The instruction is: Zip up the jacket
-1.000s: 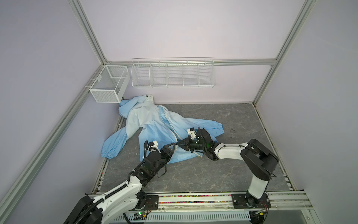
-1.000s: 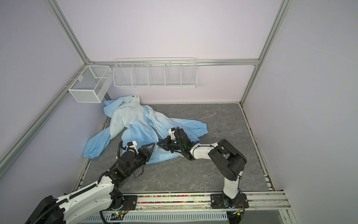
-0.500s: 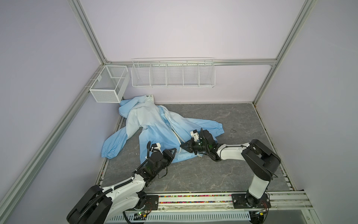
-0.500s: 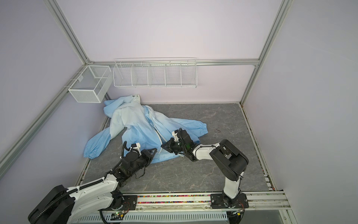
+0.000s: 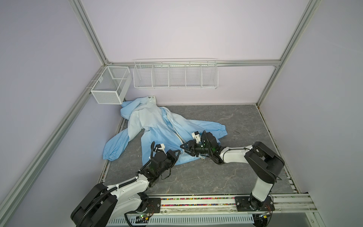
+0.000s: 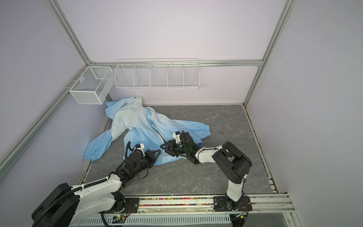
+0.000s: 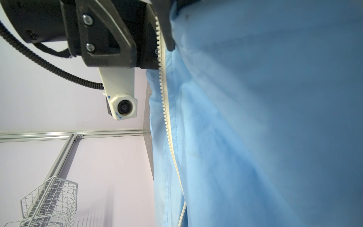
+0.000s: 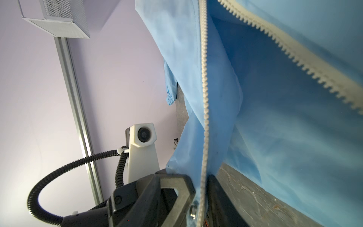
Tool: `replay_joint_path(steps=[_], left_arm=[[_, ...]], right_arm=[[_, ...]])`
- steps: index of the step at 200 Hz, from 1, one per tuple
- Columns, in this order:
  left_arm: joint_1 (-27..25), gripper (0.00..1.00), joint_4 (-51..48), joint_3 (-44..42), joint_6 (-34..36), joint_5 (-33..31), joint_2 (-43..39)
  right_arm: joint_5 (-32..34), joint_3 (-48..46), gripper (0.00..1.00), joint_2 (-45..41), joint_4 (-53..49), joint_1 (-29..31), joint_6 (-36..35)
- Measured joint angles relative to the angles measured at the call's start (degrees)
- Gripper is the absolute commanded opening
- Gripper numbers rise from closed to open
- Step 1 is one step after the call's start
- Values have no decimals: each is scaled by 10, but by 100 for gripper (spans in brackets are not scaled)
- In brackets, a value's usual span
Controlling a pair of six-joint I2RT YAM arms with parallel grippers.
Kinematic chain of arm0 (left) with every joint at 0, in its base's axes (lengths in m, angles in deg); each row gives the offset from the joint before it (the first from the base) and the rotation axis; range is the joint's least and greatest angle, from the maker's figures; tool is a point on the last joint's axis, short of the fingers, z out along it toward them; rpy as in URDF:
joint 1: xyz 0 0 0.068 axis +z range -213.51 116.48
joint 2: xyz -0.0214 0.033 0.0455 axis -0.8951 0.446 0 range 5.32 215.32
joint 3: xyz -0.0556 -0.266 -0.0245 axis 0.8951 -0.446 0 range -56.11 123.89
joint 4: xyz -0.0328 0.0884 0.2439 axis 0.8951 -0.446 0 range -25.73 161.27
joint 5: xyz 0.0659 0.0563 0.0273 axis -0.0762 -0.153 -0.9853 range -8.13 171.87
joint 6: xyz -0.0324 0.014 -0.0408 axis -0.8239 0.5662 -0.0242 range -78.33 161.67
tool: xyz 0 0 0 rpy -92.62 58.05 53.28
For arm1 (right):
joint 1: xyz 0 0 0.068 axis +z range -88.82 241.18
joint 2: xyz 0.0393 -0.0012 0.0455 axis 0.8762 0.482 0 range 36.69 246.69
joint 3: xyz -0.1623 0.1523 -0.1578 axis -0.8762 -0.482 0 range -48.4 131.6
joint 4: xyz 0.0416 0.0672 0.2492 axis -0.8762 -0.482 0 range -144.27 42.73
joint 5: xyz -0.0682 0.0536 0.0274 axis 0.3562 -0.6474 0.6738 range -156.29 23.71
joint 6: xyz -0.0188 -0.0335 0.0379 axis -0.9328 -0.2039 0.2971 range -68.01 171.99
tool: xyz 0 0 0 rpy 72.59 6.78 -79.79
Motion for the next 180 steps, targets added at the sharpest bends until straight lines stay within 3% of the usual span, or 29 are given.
replay_joint_path(steps=[49,59,80,100,117,180], left_arm=[[0,1,2,0,-2,1,-4],[0,13,2,0,-2,1,-7],[0,53,3,0,-9,2,-16],[0,64,9,0,-17,2,-18],[0,63,23,-4,-21,3,-18],[0,34,108,-17,-31,15,39]], right_arm=[[0,-1,7,9,16,1,11],[1,-2,7,10,16,1,12],[0,-2,7,10,17,1,12],[0,-3,7,10,18,1,12],[0,-5,7,10,23,1,12],[-2,-18,7,10,48,0,16]])
